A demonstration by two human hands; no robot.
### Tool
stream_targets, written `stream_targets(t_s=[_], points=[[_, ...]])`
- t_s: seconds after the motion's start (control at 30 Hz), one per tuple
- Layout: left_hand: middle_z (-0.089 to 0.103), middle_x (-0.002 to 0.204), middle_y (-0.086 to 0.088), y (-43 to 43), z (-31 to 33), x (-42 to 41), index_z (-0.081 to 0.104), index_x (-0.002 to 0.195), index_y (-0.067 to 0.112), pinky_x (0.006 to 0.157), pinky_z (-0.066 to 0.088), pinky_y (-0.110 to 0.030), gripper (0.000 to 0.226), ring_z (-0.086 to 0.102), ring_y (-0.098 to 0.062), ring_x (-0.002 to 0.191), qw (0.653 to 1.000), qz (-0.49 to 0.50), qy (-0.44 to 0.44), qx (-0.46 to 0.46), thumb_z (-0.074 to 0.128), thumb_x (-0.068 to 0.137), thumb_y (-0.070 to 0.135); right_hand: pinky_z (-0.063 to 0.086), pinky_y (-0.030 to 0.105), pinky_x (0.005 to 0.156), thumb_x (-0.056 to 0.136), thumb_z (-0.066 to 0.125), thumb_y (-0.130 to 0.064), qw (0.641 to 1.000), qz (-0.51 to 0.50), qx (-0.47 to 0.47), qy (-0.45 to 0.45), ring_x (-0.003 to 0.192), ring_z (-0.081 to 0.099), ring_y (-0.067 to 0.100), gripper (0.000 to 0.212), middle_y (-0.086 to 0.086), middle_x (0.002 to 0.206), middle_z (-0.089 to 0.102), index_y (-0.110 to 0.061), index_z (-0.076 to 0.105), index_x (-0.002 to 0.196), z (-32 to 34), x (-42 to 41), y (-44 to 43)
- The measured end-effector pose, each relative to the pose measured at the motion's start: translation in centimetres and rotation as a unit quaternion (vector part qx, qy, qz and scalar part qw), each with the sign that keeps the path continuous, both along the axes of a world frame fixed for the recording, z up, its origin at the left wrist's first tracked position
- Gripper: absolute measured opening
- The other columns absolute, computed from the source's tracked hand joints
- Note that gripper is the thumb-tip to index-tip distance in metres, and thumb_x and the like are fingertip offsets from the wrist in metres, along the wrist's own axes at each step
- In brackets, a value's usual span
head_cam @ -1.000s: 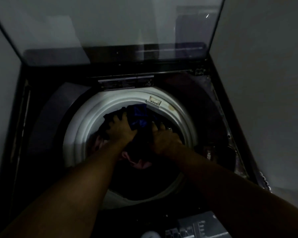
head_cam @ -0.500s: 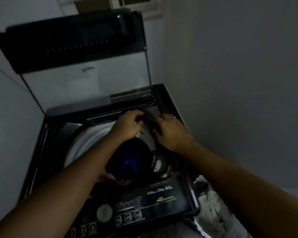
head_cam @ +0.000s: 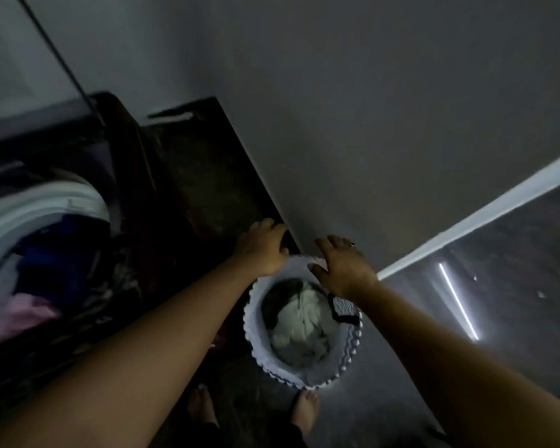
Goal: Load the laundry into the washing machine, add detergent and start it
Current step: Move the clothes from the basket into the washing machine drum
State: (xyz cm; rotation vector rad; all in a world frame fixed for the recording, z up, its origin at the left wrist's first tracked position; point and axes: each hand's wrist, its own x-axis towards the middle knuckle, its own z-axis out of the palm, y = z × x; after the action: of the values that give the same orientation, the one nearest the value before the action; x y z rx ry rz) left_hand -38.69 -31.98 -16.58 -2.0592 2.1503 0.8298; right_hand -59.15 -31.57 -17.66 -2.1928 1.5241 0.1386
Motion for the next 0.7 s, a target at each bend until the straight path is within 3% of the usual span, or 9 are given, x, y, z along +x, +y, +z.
stream_targets(t_s=[0.1,0.2,0.33,0.57,0.7], points=[[0.033,0.152,-0.008,1.6,-7.3,-1.8,0.035,0.15,0.026,0.109,0.038,-0.044,0.062,0.034,-0.034,0.138,0.997,-0.014,-0.023,0.071,0.055,0.093,0.039,0.046,0.046,0.105,0.087,0.045,-0.057,0.999,0.012,0.039,0.026,0.131,0.048,0.038,0.074,0.015,0.146,0.047,-0.018,0.039,0.149,-6.8,-2.4,2.0],[0.026,0.157,-0.009,3.4,-15.4,-2.7,0.03,0.153,0.025,0.114,0.033,-0.047,0.066,0.027,-0.034,0.142,0.99,-0.029,-0.041,0.129,0.055,0.094,0.043,0.045,0.048,0.107,0.089,0.051,-0.056,0.994,0.027,0.086,0.054,0.138,0.041,0.037,0.074,0.012,0.154,0.039,-0.021,0.034,0.152,-14.1,-3.6,3.9],[0.027,0.158,-0.008,5.5,-26.1,-3.5,0.03,0.152,0.026,0.111,0.037,-0.046,0.066,0.029,-0.033,0.142,0.979,-0.034,-0.039,0.199,0.054,0.095,0.046,0.044,0.048,0.108,0.093,0.054,-0.05,0.984,0.029,0.161,0.068,0.143,0.034,0.036,0.075,0.013,0.158,0.031,-0.02,0.027,0.156,-24.4,-3.6,6.1],[0.018,0.162,-0.006,6.0,-41.0,-4.7,0.02,0.157,0.028,0.118,0.03,-0.048,0.074,0.022,-0.033,0.147,0.961,-0.023,-0.008,0.275,0.055,0.093,0.039,0.037,0.051,0.112,0.095,0.059,-0.046,0.973,0.016,0.22,0.062,0.149,0.02,0.042,0.085,0.017,0.166,0.01,-0.023,0.01,0.161,-39.7,-1.8,6.5],[0.026,0.161,-0.006,6.1,-47.3,-4.9,0.022,0.156,0.031,0.118,0.029,-0.047,0.08,0.028,-0.032,0.147,0.963,-0.003,0.024,0.268,0.053,0.086,0.054,0.036,0.055,0.109,0.093,0.062,-0.049,0.973,-0.05,0.219,0.059,0.149,0.018,0.047,0.101,0.019,0.167,-0.009,-0.023,-0.008,0.16,-46.4,-1.0,6.1]])
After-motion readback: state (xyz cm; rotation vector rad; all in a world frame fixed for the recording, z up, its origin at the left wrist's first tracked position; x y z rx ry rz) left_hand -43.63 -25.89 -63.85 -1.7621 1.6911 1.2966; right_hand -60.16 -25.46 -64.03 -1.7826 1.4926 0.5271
